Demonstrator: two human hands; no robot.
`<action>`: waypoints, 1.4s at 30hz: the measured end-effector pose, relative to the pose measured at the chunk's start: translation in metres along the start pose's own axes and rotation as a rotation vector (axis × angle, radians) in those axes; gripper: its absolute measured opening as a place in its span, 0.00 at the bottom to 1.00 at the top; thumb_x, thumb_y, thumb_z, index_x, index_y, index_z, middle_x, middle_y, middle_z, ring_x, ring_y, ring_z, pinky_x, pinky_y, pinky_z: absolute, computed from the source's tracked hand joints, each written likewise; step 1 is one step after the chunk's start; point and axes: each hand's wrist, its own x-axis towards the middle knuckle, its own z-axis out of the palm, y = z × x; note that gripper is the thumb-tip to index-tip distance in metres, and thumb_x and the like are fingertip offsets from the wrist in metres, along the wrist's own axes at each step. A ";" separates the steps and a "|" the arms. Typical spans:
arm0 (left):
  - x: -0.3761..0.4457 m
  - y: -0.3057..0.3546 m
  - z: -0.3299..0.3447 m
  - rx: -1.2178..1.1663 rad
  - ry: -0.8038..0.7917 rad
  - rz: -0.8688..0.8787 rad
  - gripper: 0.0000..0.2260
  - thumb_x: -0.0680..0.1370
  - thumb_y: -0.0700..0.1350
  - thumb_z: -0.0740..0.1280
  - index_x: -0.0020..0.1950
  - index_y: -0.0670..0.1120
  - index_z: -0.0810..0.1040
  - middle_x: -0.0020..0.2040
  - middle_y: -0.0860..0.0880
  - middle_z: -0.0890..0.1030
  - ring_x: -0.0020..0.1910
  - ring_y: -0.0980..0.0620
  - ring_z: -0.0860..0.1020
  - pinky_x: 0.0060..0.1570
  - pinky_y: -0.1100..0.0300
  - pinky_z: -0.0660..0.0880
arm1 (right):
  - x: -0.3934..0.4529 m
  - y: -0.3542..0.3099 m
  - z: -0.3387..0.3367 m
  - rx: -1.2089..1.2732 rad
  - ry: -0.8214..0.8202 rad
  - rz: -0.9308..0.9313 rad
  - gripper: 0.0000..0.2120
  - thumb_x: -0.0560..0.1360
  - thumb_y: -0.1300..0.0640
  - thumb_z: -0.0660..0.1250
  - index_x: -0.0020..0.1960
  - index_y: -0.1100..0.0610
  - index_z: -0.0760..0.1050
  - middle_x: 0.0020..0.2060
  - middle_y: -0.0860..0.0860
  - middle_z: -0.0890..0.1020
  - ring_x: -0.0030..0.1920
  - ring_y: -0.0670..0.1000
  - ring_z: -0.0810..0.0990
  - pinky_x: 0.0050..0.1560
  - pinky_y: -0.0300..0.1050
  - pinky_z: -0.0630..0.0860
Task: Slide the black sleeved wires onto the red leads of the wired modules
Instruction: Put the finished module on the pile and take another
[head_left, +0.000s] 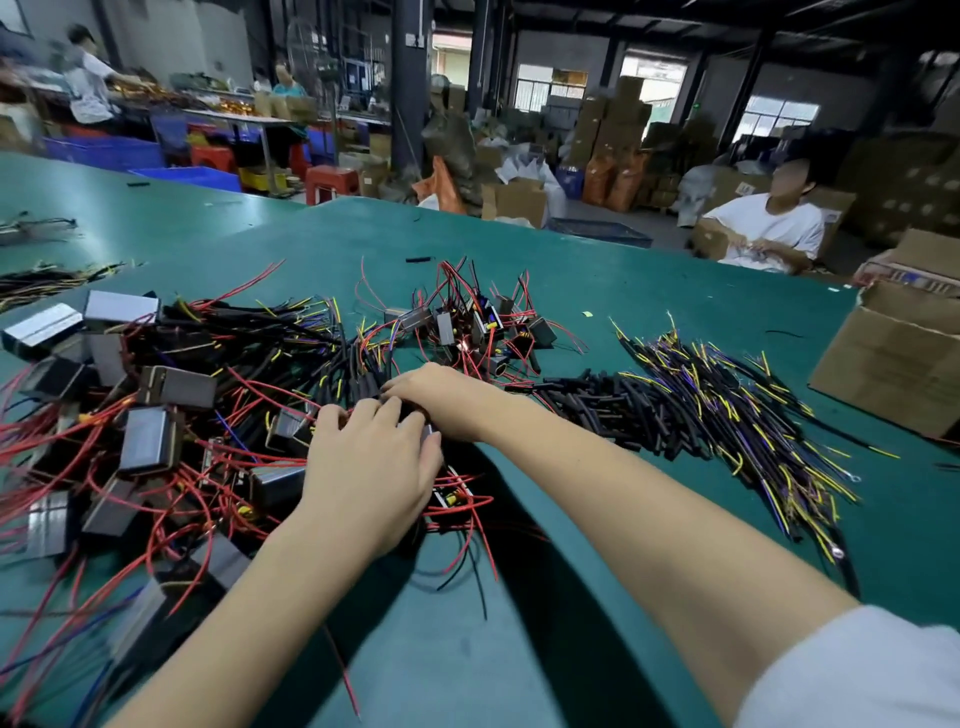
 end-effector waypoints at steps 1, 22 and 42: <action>0.001 0.001 -0.001 0.007 -0.027 -0.012 0.27 0.77 0.55 0.35 0.56 0.52 0.71 0.57 0.52 0.76 0.60 0.49 0.72 0.55 0.51 0.63 | -0.004 0.000 0.000 0.025 0.010 -0.004 0.19 0.74 0.65 0.61 0.64 0.60 0.73 0.63 0.55 0.77 0.64 0.56 0.74 0.63 0.49 0.69; 0.047 0.195 0.016 -0.248 -0.037 0.211 0.13 0.80 0.49 0.57 0.57 0.42 0.74 0.58 0.42 0.76 0.60 0.42 0.71 0.57 0.52 0.66 | -0.190 0.118 -0.002 0.615 0.892 0.797 0.13 0.75 0.65 0.61 0.56 0.58 0.79 0.45 0.54 0.83 0.47 0.52 0.80 0.55 0.43 0.74; 0.061 0.150 0.049 -0.716 0.026 -0.050 0.08 0.78 0.45 0.59 0.50 0.44 0.77 0.52 0.44 0.79 0.52 0.43 0.75 0.39 0.60 0.61 | 0.015 0.086 -0.055 0.782 0.482 0.528 0.23 0.77 0.54 0.66 0.69 0.60 0.70 0.63 0.57 0.76 0.61 0.54 0.75 0.59 0.44 0.70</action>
